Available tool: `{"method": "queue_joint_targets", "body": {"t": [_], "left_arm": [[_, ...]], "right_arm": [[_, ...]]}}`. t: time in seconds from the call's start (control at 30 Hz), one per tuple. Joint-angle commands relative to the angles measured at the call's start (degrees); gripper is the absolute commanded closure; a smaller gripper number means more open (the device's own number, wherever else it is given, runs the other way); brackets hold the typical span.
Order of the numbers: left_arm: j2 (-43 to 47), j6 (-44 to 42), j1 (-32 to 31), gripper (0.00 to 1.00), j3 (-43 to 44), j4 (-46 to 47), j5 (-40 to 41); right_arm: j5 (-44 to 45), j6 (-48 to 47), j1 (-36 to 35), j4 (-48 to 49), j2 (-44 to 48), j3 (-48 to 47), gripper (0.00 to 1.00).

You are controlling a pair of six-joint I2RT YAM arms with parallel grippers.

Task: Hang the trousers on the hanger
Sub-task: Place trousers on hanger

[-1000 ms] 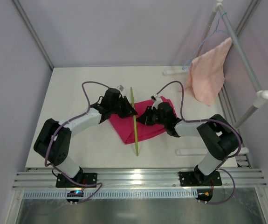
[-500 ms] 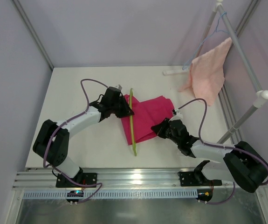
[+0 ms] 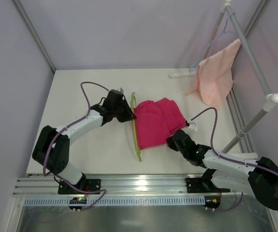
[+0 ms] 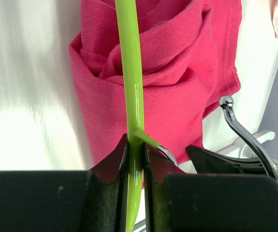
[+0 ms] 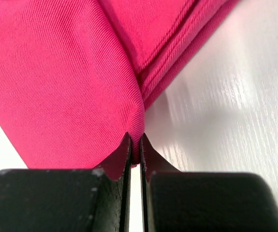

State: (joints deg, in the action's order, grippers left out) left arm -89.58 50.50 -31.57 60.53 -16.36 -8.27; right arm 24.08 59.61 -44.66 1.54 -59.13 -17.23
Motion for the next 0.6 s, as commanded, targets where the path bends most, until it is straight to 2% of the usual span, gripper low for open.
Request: {"method": "queue_joint_targets", "body": {"t": [0.0,0.07,0.13,0.17,0.23,0.27,0.3,0.33,0.37,0.4,0.47,0.57], "left_arm": [[1.16,-3.21,1.69,1.00,0.73,-7.19,7.57],[1.42,-3.65,1.95,1.00,0.20,-6.06,6.00],[1.78,-3.92,2.13,1.00,-0.24,-4.74,4.42],[1.78,-4.18,2.56,0.99,-0.41,-4.12,3.36],[1.87,-5.58,3.44,1.00,-0.50,-3.24,-1.12],[1.87,-6.46,5.10,1.00,-0.50,-3.50,-2.35],[1.87,-8.56,6.16,1.00,-0.33,-3.85,-5.76],[1.87,-9.62,7.65,1.00,-0.15,-4.55,-7.53],[1.78,-10.76,9.15,1.00,-0.15,-4.30,-10.51],[1.60,-11.73,12.47,1.00,-0.24,-4.03,-13.06],[0.81,-13.75,15.30,1.00,0.46,-4.90,-19.13],[0.46,-16.40,17.86,1.00,1.87,-6.31,-23.02]], "right_arm": [[9.41,1.83,-1.03,-4.45,1.82,0.79,0.96],[5.30,-2.81,-1.13,0.71,2.62,1.15,0.96],[-0.57,-9.84,-1.21,3.19,3.06,-1.21,0.85],[-2.70,-12.04,-1.21,3.99,2.97,-2.35,0.72],[-6.56,-20.53,-1.04,5.39,2.27,-6.40,0.61],[-11.72,-23.38,-0.08,5.84,1.57,-8.06,0.52],[-14.90,-25.32,1.06,4.54,-1.48,-12.17,0.37],[-19.37,-28.47,3.07,3.74,-3.25,-14.38,0.32],[-22.90,-29.37,5.01,3.30,-5.01,-16.23,0.29],[-30.33,-29.99,8.85,3.64,-6.94,-18.86,0.26],[-34.34,-31.22,11.61,4.61,-11.60,-21.34,0.25],[-38.66,-33.85,14.86,4.18,-19.24,-26.52,0.24]]}}
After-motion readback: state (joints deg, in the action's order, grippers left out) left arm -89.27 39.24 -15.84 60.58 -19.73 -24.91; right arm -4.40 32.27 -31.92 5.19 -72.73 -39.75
